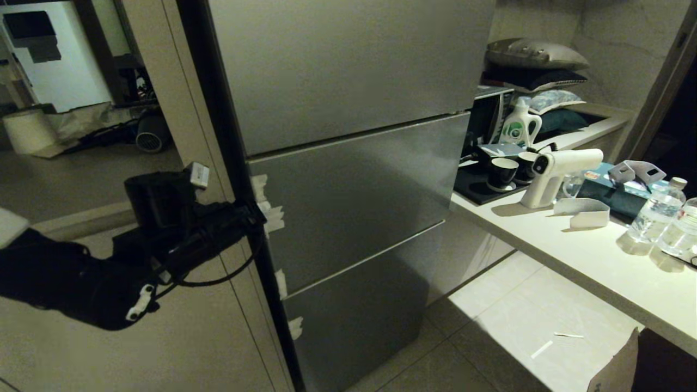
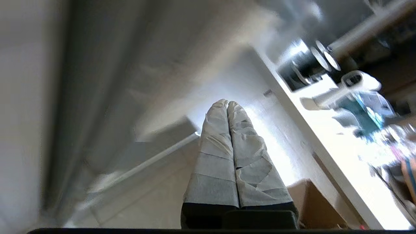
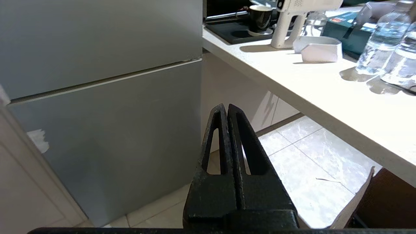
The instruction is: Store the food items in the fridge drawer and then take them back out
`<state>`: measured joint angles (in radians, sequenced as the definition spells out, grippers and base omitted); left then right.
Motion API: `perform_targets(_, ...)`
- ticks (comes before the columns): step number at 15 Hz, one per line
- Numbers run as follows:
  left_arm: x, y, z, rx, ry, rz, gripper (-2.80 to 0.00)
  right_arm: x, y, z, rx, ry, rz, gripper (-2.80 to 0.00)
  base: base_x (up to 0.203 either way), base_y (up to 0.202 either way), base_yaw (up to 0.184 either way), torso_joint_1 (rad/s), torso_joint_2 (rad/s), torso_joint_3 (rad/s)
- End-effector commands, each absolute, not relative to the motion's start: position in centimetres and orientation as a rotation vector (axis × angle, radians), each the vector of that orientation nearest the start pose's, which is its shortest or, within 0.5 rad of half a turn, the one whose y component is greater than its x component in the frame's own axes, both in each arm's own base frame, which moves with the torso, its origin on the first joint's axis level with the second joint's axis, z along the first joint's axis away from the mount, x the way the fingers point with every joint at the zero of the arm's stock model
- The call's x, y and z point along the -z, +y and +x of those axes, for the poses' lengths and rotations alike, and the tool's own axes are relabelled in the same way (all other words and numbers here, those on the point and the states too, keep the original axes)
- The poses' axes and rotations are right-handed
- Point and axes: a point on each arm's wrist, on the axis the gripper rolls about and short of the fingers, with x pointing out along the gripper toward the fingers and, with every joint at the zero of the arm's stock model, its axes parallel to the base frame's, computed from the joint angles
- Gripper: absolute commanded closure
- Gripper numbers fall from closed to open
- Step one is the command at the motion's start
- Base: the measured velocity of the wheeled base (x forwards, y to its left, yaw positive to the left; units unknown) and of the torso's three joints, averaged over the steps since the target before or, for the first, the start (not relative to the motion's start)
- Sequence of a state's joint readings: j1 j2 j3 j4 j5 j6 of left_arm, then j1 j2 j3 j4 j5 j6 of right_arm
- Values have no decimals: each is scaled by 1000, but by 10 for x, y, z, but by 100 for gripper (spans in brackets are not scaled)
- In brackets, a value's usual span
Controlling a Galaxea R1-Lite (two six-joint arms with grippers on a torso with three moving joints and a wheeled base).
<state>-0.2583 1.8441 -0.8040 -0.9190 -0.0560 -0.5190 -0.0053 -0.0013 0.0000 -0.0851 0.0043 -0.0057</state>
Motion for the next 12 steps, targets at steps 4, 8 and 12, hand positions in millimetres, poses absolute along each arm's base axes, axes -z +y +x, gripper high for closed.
perform_targets(4, -182, -46, 308, 158, 111, -428, 0, -76, 0, -21, 1, -57, -6, 0, 0, 0, 0, 0, 0, 0)
perform_targets(8, -174, -43, 333, 136, 118, -427, 0, -76, 0, -21, 0, -57, -6, 0, 0, 0, 0, 0, 0, 0)
perform_targets(12, -171, -48, 354, 155, 111, -429, 0, -76, 0, -21, 1, -57, -6, 0, 0, 0, 0, 0, 0, 0)
